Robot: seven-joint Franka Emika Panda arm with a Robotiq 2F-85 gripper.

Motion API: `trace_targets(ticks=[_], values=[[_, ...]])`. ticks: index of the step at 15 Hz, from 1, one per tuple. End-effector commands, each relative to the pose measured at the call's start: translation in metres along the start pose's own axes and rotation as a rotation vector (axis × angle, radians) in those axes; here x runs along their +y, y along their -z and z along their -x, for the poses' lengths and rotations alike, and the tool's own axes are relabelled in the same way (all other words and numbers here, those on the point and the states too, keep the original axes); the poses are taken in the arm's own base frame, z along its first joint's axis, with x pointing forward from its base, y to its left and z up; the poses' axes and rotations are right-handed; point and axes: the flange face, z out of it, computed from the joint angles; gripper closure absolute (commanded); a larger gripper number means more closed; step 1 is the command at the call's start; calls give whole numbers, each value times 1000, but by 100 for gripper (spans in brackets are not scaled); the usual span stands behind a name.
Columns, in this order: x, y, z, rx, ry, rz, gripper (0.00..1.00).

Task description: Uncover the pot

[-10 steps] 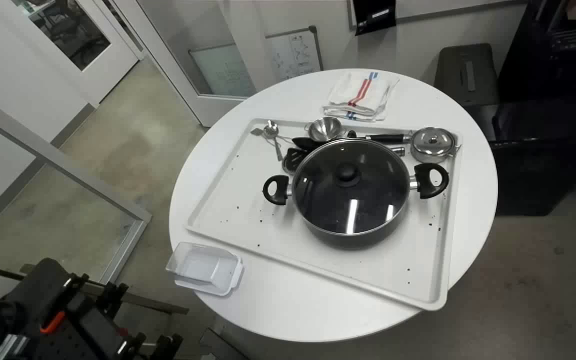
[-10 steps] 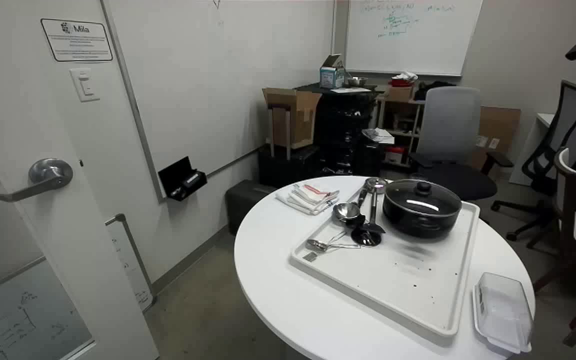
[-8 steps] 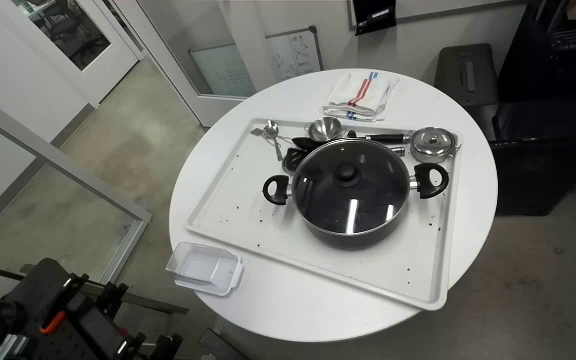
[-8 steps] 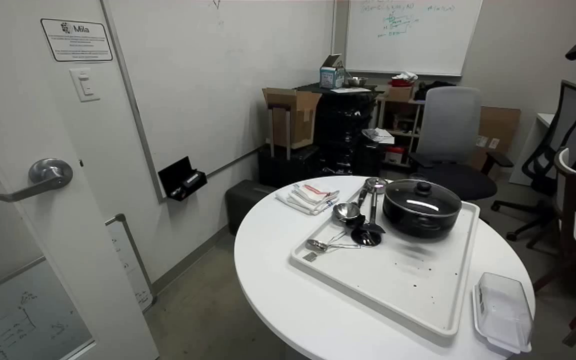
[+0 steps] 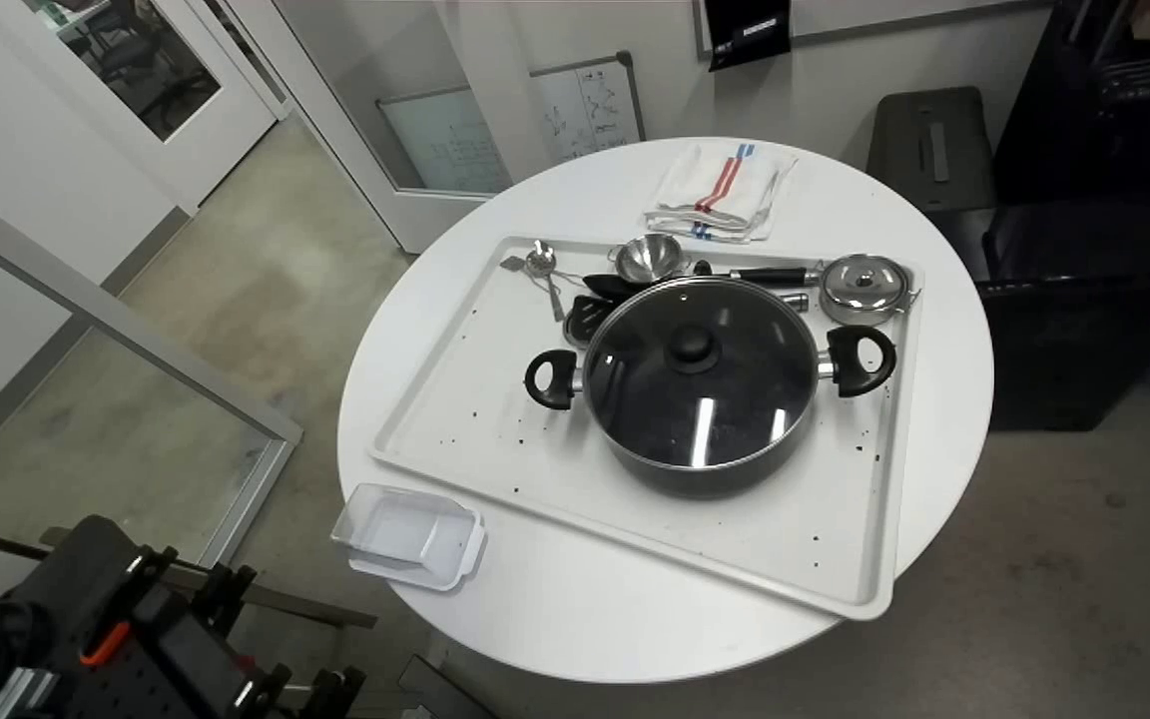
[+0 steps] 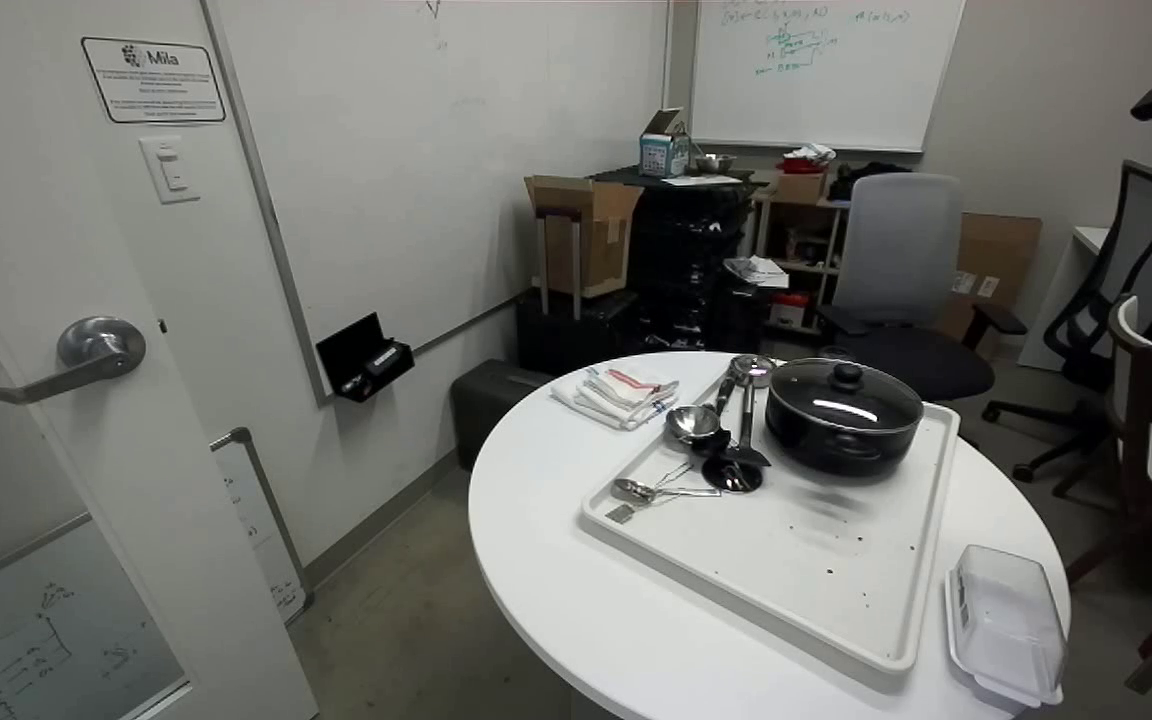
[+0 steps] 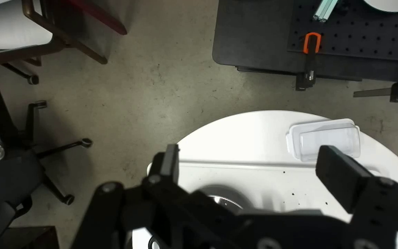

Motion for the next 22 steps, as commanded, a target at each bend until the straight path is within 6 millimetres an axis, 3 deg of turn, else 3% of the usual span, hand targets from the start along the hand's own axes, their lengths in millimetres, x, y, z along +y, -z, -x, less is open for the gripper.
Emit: trace_targets(ticks=[1, 5, 9, 14, 22], values=[[10, 0, -11, -18, 34, -7, 0], [32, -5, -31, -18, 95, -29, 0], [63, -13, -64, -23, 174, -42, 0], [93, -30, -121, -48, 309, -36, 0], [116, -69, -217, -82, 404, -27, 0]])
